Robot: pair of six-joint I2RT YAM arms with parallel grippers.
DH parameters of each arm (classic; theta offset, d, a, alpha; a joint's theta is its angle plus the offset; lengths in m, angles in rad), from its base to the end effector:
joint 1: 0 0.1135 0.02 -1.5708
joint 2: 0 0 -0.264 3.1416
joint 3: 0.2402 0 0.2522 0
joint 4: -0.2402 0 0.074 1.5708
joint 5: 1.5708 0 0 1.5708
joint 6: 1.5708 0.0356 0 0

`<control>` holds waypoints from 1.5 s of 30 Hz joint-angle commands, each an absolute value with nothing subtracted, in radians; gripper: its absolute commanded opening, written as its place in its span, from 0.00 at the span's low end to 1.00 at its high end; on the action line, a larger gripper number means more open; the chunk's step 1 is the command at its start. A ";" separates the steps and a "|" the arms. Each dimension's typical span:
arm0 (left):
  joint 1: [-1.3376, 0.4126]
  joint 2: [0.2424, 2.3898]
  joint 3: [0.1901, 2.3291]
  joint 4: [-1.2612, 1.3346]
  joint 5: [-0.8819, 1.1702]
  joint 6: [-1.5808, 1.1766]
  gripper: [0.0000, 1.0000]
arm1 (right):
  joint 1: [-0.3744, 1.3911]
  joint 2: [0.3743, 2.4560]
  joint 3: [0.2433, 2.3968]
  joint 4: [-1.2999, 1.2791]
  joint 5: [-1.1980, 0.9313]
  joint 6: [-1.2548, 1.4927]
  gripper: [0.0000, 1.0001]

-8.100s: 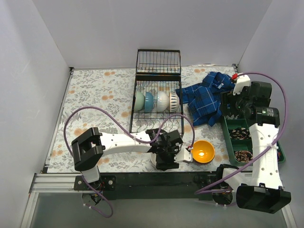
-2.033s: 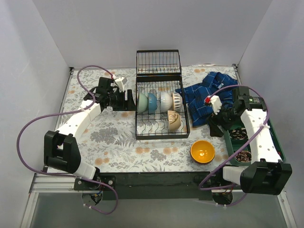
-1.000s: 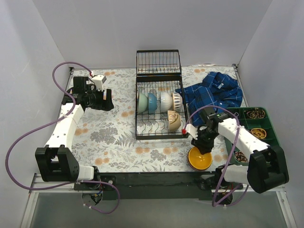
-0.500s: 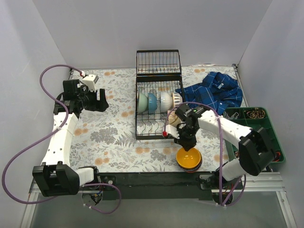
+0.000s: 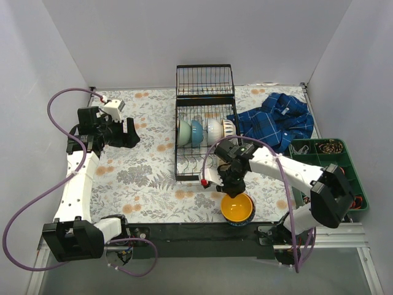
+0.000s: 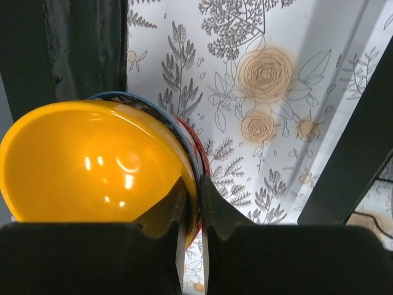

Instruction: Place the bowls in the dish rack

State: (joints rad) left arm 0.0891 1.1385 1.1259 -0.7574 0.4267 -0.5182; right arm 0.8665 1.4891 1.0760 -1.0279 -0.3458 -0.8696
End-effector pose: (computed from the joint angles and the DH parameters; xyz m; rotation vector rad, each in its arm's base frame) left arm 0.2319 0.0059 0.3360 -0.4977 2.3101 -0.7102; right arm 0.1597 0.2066 0.2266 -2.2867 1.8927 0.5181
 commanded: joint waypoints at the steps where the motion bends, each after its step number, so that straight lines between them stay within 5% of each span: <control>1: 0.094 1.129 1.152 -0.736 0.489 -0.531 0.72 | 0.871 1.362 1.016 -1.086 -0.286 -0.906 0.02; 13: 0.095 1.157 1.169 -0.716 0.525 -0.552 0.73 | 0.871 1.312 0.914 -0.993 -0.108 -0.891 0.13; 20: 0.103 1.126 1.161 -0.732 0.544 -0.549 0.73 | 0.871 1.310 0.893 -0.945 -0.063 -0.890 0.36; 26: 0.117 1.115 1.164 -0.742 0.586 -0.546 0.74 | 0.868 1.270 0.926 -0.954 -0.031 -0.868 0.46; 45: 0.121 1.108 1.118 -0.716 0.632 -0.569 0.76 | 0.864 1.172 0.902 -1.115 -0.066 -0.836 0.48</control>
